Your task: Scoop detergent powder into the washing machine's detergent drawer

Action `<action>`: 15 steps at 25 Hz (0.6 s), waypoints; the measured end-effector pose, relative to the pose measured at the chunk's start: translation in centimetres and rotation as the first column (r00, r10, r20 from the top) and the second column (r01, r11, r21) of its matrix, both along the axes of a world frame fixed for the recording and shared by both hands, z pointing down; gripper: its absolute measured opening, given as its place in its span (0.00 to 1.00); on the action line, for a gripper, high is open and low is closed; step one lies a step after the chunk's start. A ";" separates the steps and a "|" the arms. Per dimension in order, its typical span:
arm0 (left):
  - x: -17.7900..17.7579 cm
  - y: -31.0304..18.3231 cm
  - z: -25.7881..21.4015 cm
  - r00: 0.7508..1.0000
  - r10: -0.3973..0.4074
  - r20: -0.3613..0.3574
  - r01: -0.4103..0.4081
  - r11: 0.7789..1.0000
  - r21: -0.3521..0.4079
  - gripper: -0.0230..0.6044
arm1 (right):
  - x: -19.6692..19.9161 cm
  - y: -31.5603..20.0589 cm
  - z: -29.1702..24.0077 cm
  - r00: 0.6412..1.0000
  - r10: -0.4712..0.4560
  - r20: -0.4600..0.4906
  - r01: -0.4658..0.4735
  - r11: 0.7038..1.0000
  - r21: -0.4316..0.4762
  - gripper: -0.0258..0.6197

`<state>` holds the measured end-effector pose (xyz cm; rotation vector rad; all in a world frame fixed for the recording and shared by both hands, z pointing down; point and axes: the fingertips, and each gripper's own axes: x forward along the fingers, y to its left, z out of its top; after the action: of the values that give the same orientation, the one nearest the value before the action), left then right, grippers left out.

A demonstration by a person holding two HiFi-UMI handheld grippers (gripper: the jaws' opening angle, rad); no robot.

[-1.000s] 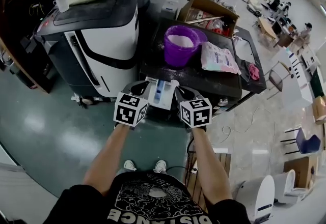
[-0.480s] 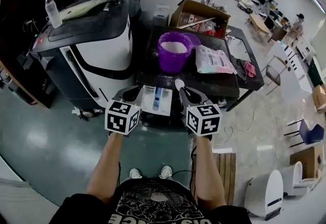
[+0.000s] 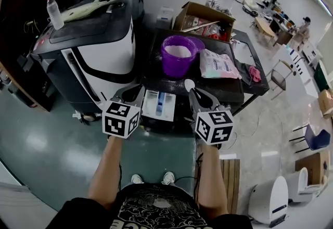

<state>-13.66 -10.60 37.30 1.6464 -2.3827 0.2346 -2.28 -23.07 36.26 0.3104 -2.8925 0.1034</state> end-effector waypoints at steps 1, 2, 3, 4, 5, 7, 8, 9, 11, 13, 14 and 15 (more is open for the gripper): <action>0.0 0.0 0.0 1.000 -0.002 0.000 0.002 1.000 -0.001 0.04 | 0.0 0.1 0.1 1.000 0.001 0.001 -0.001 1.000 0.003 0.09; 0.0 0.0 0.1 1.000 -0.002 -0.001 0.002 1.000 -0.002 0.04 | 0.0 0.1 0.2 1.000 0.003 0.002 -0.003 1.000 0.005 0.09; 0.0 -0.1 0.1 1.000 -0.001 -0.001 0.001 1.000 -0.003 0.04 | 0.0 0.1 0.3 1.000 0.005 0.001 -0.005 1.000 0.006 0.09; 0.1 -0.1 0.1 1.000 0.001 -0.001 -0.001 1.000 -0.004 0.04 | 0.0 0.1 0.4 1.000 0.005 0.001 -0.005 1.000 0.006 0.09; 0.1 0.0 0.1 1.000 0.001 -0.001 -0.001 1.000 -0.003 0.04 | 0.0 0.2 0.4 1.000 0.004 0.002 -0.004 1.000 0.005 0.09; 0.1 0.2 0.1 1.000 -0.004 -0.002 0.004 1.000 -0.002 0.04 | -0.1 0.3 0.3 1.000 0.000 0.007 0.000 1.000 0.003 0.09; 0.1 0.3 0.1 1.000 -0.008 -0.004 0.008 1.000 -0.002 0.04 | -0.1 0.4 0.3 1.000 -0.002 0.008 0.002 1.000 0.003 0.09; 0.0 0.4 0.1 1.000 -0.010 -0.005 0.010 1.000 -0.003 0.04 | -0.1 0.5 0.3 1.000 -0.003 0.009 0.003 1.000 0.002 0.09; 0.1 0.5 0.2 1.000 -0.012 -0.004 0.012 1.000 -0.002 0.04 | -0.2 0.6 0.4 1.000 -0.004 0.009 0.004 1.000 0.001 0.10; 0.1 0.5 0.1 1.000 -0.009 -0.003 0.009 1.000 0.001 0.04 | -0.3 0.6 0.4 1.000 -0.003 0.011 0.003 1.000 0.001 0.10; 0.1 0.5 0.0 1.000 -0.009 -0.003 0.009 1.000 0.002 0.04 | -0.3 0.7 0.3 1.000 -0.004 0.012 0.004 1.000 0.001 0.10; 0.1 0.5 0.1 1.000 -0.009 -0.004 0.009 1.000 0.001 0.04 | -0.3 0.7 0.4 1.000 -0.005 0.012 0.005 1.000 0.000 0.10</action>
<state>-13.56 -10.10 37.39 1.6341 -2.3870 0.2287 -2.55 -22.36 36.62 0.3035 -2.9048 0.1048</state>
